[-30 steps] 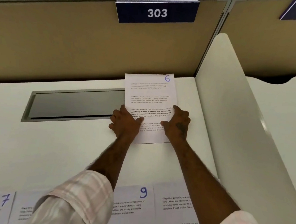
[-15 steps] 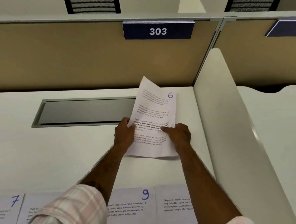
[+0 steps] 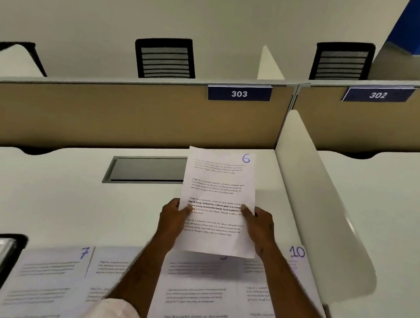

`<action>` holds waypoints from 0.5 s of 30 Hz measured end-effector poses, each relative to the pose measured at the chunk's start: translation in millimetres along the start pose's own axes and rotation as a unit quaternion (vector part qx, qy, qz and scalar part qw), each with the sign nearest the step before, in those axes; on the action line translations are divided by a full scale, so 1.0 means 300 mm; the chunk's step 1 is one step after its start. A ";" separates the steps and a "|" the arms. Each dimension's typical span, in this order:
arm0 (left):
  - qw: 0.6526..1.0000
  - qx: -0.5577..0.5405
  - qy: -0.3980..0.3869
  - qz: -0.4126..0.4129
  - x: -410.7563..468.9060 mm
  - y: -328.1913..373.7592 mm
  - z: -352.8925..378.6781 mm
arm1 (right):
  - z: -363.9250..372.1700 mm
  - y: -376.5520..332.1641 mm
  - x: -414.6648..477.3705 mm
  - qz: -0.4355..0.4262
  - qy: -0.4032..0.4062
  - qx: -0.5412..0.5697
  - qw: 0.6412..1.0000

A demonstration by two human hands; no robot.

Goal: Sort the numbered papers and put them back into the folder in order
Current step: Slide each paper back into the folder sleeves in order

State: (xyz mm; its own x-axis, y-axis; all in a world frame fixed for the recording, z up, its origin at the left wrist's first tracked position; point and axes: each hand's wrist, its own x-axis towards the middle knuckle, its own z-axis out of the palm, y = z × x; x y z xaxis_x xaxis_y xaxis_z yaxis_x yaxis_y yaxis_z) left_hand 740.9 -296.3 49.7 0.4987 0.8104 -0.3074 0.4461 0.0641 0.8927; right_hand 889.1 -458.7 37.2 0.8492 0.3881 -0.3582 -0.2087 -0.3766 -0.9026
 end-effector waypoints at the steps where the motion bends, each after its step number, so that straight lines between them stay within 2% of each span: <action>1: 1.000 -0.004 0.003 -0.001 -0.034 -0.006 -0.026 | 0.008 -0.003 -0.039 -0.004 0.003 -0.004 1.000; 8: 0.998 -0.059 0.015 0.006 -0.266 -0.117 -0.259 | 0.112 0.007 -0.351 -0.034 0.008 -0.015 0.999; 15: 0.993 -0.112 -0.030 -0.016 -0.413 -0.260 -0.559 | 0.283 0.039 -0.682 -0.058 0.023 -0.024 0.998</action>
State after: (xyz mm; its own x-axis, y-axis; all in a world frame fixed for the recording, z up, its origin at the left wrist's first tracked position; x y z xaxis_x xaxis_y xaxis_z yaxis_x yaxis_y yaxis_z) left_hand 519.7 -304.1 73.4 0.5338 0.7695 -0.3506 0.2902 0.2227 0.9307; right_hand 672.0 -471.1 79.8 0.8882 0.3926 -0.2386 -0.0846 -0.3708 -0.9249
